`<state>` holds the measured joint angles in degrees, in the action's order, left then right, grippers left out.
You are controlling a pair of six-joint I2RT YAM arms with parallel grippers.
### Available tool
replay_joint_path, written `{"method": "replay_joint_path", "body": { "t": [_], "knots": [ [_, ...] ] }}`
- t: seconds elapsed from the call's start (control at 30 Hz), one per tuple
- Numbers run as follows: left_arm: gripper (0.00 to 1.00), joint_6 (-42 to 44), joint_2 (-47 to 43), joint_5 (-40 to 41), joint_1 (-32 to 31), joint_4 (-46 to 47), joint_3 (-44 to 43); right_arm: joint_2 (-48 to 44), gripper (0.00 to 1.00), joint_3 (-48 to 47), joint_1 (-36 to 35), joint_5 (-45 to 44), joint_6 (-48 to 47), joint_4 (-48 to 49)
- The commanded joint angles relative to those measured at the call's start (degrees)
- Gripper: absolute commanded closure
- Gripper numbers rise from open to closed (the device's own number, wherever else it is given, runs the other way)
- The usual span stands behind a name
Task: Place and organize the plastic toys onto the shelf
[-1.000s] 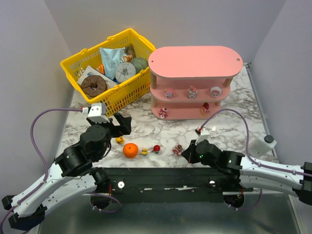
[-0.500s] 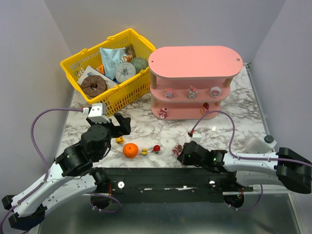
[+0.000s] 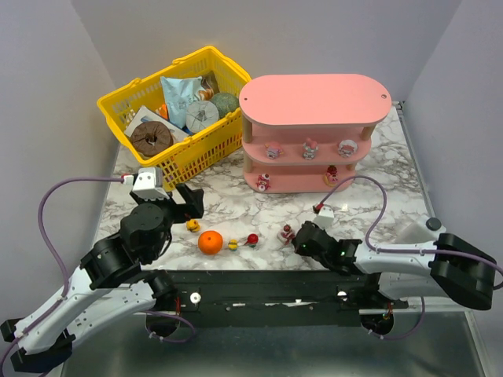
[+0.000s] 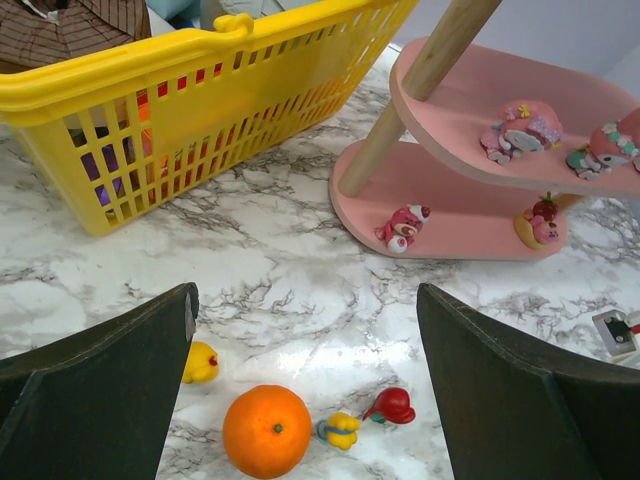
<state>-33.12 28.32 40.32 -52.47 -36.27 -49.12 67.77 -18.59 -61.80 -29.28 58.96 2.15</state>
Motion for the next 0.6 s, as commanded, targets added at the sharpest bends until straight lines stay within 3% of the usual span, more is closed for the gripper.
{"method": "replay_joint_path", "body": {
  "t": [0.0,0.27,0.43,0.57],
  "knots": [
    [0.01,1.7,-0.7,2.2,0.3,-0.7,-0.4,4.4,0.99,-2.1,2.3,-3.2,-4.4,4.5],
    [0.01,2.2,-1.7,2.2,0.3,-0.6,0.5,0.7,0.99,-0.8,2.3,-2.7,-0.5,-2.0],
    [0.01,2.4,-1.6,2.2,0.3,-0.5,0.5,-5.3,0.99,-0.1,2.4,1.9,-8.1,-1.9],
    [0.01,2.4,-1.4,2.3,0.3,-0.2,0.8,-3.6,0.99,-0.2,2.3,8.5,-10.9,2.0]
  ]
}}
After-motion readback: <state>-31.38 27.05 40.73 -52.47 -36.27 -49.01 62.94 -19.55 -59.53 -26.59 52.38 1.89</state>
